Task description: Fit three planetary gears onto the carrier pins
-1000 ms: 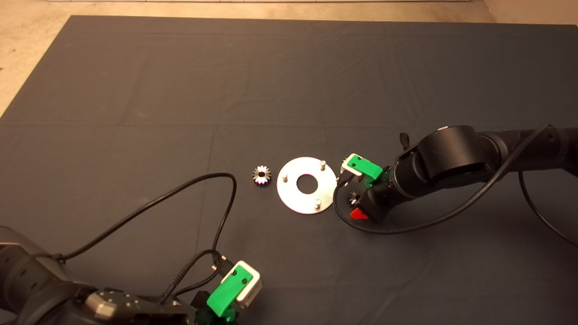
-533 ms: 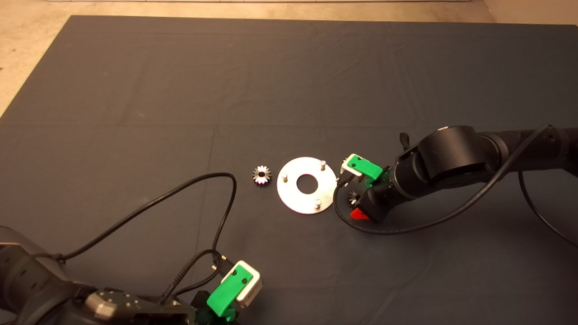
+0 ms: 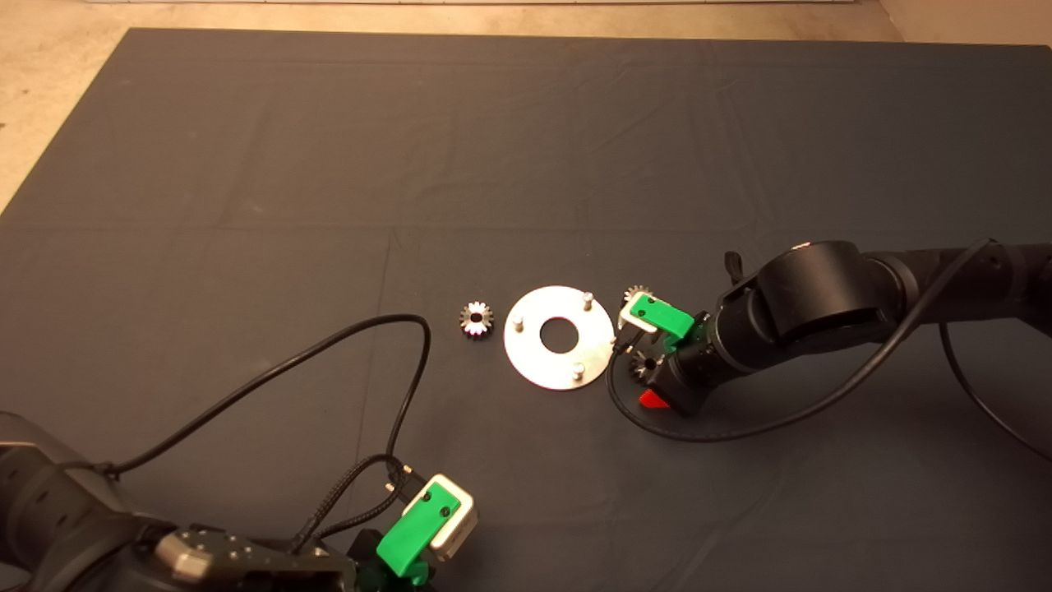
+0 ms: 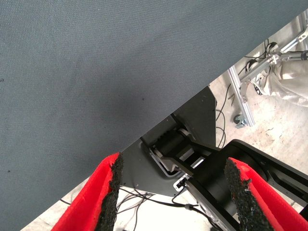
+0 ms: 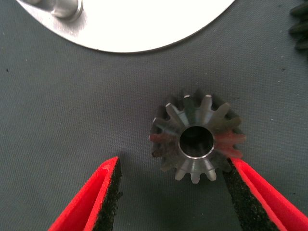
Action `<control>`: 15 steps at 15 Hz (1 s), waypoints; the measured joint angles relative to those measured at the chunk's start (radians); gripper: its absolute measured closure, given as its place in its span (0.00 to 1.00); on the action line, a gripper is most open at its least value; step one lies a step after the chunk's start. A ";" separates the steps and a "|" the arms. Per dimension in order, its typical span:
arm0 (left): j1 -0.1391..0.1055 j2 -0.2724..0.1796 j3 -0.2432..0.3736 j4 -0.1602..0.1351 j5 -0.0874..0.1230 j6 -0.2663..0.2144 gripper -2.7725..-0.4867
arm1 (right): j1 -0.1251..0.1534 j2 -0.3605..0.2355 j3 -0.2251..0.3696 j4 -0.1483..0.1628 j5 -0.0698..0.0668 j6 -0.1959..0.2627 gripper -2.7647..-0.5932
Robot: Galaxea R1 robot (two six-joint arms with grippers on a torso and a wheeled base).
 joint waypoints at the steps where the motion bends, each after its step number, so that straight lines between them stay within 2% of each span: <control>1: 0.000 0.000 0.000 0.000 0.000 0.000 0.57 | -0.003 0.000 0.000 0.000 0.000 -0.002 0.57; 5: 0.000 0.000 0.000 0.000 0.000 0.000 0.57 | -0.003 0.000 0.000 -0.003 0.002 -0.010 0.57; 8: 0.000 0.000 0.000 0.000 0.000 0.000 0.57 | -0.002 0.000 0.000 -0.024 0.005 -0.024 0.57; 13: 0.000 0.000 0.000 0.000 0.000 0.000 0.57 | -0.002 0.000 0.000 -0.026 0.005 -0.024 0.57; 15: 0.000 0.000 0.000 0.000 0.000 0.000 0.57 | -0.002 0.000 0.000 -0.029 0.004 -0.024 0.64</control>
